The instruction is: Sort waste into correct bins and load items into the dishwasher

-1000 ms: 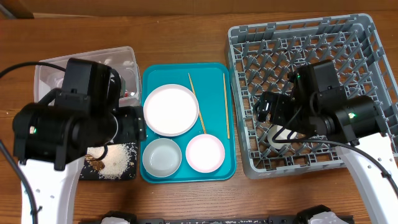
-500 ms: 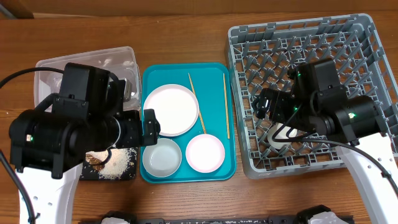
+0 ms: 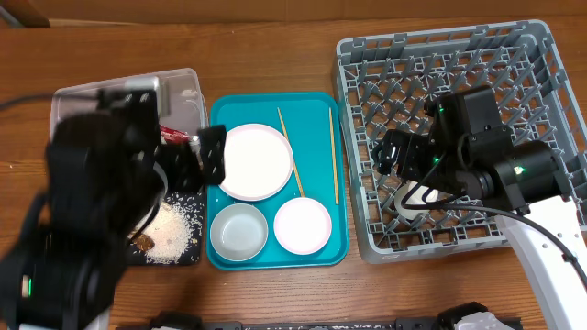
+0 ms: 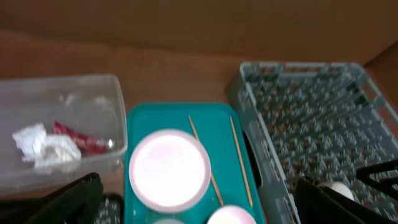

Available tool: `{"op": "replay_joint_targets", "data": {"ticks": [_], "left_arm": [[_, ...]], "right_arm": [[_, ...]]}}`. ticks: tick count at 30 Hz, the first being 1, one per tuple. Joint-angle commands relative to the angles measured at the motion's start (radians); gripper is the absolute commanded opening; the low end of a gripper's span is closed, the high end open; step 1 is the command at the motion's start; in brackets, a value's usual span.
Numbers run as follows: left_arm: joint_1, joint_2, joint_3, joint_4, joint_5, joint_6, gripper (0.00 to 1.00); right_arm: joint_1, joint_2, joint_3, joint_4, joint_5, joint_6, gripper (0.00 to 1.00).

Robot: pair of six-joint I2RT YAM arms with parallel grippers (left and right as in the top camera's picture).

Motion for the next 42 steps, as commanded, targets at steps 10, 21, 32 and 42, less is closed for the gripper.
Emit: {"op": "replay_joint_targets", "data": {"ticks": [10,21,32,42], "left_arm": [[0.08,-0.57,-0.725,0.525,-0.014,0.121,1.0],[0.092,-0.957,-1.189,0.724,0.081,0.119,1.0],[0.09,-1.04,-1.427,0.777,0.108,0.111,1.0],[0.09,-1.038,-1.497,0.835,0.093,0.116,1.0]], "right_arm": [[0.004,-0.002,0.022,0.003,0.0,0.004,1.0],[0.004,-0.002,0.022,0.003,0.0,0.004,1.0],[0.004,-0.002,0.022,0.003,0.0,0.004,1.0],[0.004,-0.002,0.022,0.003,0.0,0.004,1.0]]}}
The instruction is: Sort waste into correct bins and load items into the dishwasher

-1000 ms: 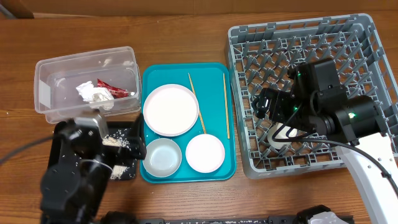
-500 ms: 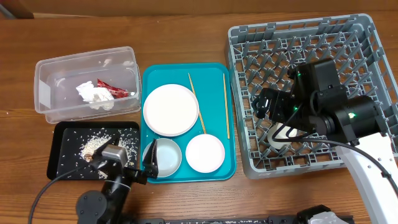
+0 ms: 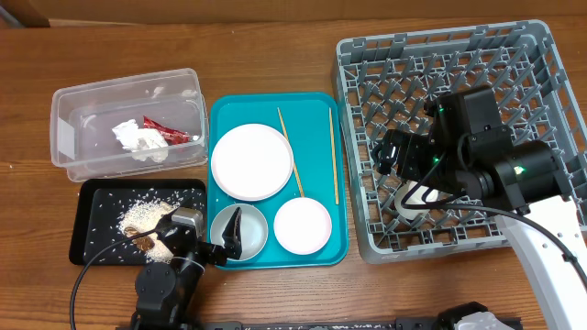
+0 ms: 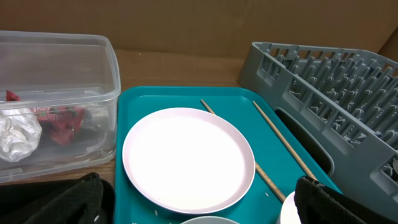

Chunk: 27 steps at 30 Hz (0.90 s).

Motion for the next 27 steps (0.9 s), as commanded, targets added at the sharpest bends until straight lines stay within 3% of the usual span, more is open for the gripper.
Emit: {"op": "replay_joint_targets", "data": {"ticks": [1,15,20,23,27], "left_arm": [[0.004,-0.011,-0.007,0.005,0.001,0.016,1.0],[0.004,-0.011,-0.007,0.005,0.001,0.016,1.0],[0.004,-0.011,-0.007,0.005,0.001,0.016,1.0],[0.004,-0.011,-0.007,0.005,0.001,0.016,1.0],[0.004,-0.011,-0.007,0.005,0.001,0.016,1.0]], "right_arm": [[0.004,-0.002,0.022,0.002,0.001,0.004,1.0],[0.004,-0.002,0.022,0.011,-0.003,0.008,1.0],[0.016,0.003,0.022,0.13,-0.154,0.001,1.0],[0.097,0.021,0.022,0.111,-0.165,-0.057,0.92],[0.306,0.085,0.016,0.043,0.047,-0.067,0.86]]}}
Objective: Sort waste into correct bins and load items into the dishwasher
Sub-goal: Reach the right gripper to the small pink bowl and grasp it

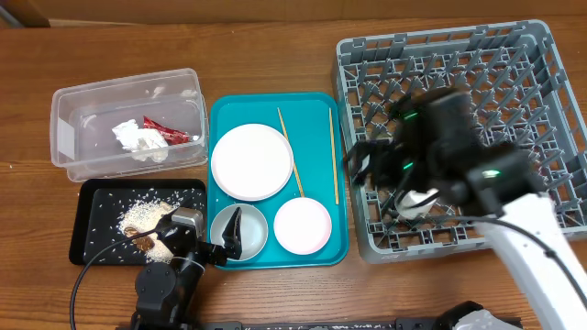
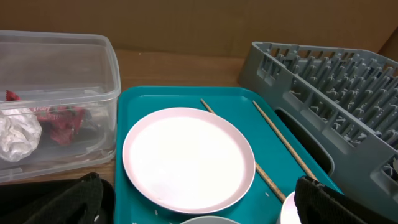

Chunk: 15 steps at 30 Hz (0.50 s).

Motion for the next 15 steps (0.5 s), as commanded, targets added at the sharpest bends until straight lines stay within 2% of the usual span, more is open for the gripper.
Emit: {"op": "replay_joint_targets", "data": {"ticks": [1,4,7,12,15], "left_arm": [[0.004,-0.011,-0.006,0.005,0.001,0.015,1.0],[0.004,-0.011,-0.006,0.005,0.001,0.016,1.0],[0.004,-0.011,-0.006,0.005,0.001,0.016,1.0],[0.004,-0.011,-0.006,0.005,0.001,0.015,1.0],[0.004,-0.011,-0.006,0.005,0.001,0.015,1.0]], "right_arm": [[0.188,0.073,0.009,-0.018,0.172,-0.032,0.85],[0.31,0.153,-0.004,-0.002,0.269,-0.033,0.84],[0.37,0.24,-0.018,0.047,0.326,-0.051,0.79],[0.387,0.415,-0.026,0.15,0.316,-0.173,0.69],[0.376,0.48,-0.027,0.171,0.275,-0.267,0.67]]}}
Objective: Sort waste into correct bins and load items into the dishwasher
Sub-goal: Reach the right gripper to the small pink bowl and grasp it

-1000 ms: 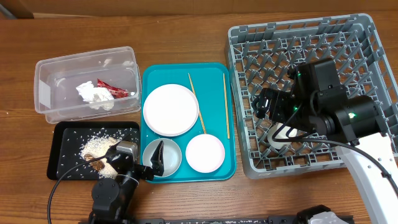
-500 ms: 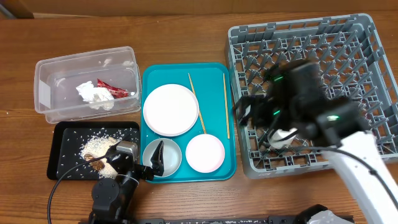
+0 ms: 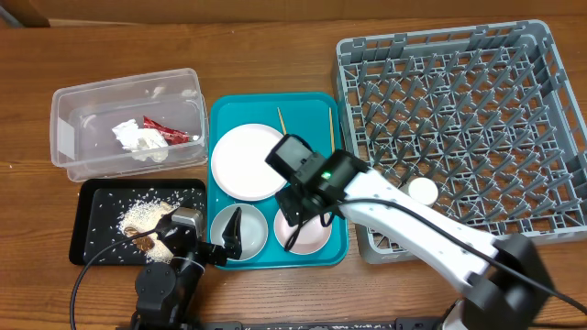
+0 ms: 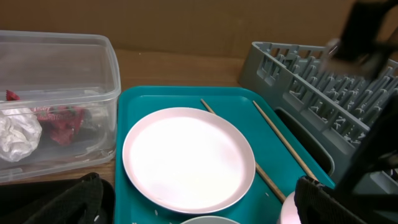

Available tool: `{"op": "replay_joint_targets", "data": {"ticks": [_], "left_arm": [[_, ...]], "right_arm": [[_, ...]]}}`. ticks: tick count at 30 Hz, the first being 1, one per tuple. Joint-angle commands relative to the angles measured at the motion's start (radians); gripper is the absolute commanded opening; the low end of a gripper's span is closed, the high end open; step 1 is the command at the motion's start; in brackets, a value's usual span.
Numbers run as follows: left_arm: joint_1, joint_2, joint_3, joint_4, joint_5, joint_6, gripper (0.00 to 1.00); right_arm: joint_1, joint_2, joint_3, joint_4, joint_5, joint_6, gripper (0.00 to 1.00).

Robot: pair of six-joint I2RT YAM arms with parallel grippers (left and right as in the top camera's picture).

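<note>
On the teal tray (image 3: 321, 255) lie a large white plate (image 3: 246, 165), a grey bowl (image 3: 249, 235), a small white plate (image 3: 310, 240) and two chopsticks (image 3: 331, 119). My right gripper (image 3: 299, 211) hangs over the small white plate; its jaws are hidden from above. The arm shows as a dark blur in the left wrist view. At the table's front edge my left gripper (image 3: 200, 242) is open, one finger over the grey bowl, the large plate (image 4: 188, 158) ahead of it. The grey dishwasher rack (image 3: 459, 64) holds a small white round dish (image 3: 423, 191).
A clear bin (image 3: 69, 137) at the left holds crumpled white paper and a red wrapper (image 3: 174, 134). A black tray (image 3: 96, 197) with scattered rice and food scraps lies in front of it. The rack's wall (image 4: 298, 81) rises right of the tray.
My right arm has moved from over the rack's left side to over the teal tray, above the small white plate. The white dish stays in the rack. My left arm is unchanged.
First my left arm was raised over the clear bin and black tray, and my right gripper was in the rack by the white dish. Then the left arm was low at the front edge, open. The right arm has since left the rack and is over the tray.
</note>
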Motion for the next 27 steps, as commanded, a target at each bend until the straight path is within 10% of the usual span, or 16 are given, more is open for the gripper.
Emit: {"op": "replay_joint_targets", "data": {"ticks": [1,27], "left_arm": [[0.004,-0.011,-0.006,0.005,0.001,0.016,1.0],[0.004,-0.011,-0.006,0.005,0.001,0.016,1.0]], "right_arm": [[-0.014,0.076,-0.014,0.022,-0.032,-0.17,0.67],[-0.1,0.076,0.096,-0.056,-0.199,-0.358,0.57]]}}
